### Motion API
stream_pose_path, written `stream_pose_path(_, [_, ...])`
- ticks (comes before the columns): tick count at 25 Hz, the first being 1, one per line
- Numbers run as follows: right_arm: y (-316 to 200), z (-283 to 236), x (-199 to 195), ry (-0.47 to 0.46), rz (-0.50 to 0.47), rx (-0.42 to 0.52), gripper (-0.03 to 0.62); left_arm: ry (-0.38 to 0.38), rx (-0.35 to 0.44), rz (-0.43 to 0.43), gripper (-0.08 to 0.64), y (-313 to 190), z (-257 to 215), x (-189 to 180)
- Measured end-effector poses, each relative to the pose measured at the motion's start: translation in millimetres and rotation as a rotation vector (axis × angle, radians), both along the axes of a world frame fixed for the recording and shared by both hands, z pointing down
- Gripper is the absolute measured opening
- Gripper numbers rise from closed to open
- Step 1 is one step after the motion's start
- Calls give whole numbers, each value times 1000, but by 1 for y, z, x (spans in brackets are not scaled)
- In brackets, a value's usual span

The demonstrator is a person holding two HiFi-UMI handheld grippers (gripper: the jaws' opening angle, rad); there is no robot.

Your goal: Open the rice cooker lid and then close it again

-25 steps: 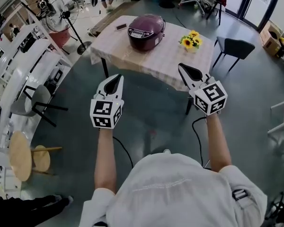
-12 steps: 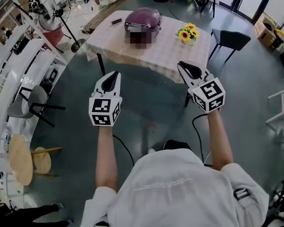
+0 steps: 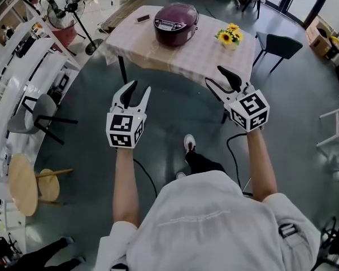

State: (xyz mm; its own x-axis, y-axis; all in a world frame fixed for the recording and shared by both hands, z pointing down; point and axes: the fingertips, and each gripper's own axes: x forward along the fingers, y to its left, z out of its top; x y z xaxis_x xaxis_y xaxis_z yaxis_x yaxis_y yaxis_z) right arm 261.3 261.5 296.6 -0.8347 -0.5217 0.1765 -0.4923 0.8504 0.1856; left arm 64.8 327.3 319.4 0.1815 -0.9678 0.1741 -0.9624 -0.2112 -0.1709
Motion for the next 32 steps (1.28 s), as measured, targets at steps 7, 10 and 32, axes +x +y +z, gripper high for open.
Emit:
stream_pose_path(7, [-15,5,-17,20,3,-5,221,15,-22,-37,178,-8,6,-23])
stream_pose_path(10, [-31,6,-24,29,6,4,221,20,-21,-44,178,-21,8,-32])
stream_pose_path(32, [-280,38,-86,-1,64,-52,236,-12,-62,-102,184,-259,26,-109])
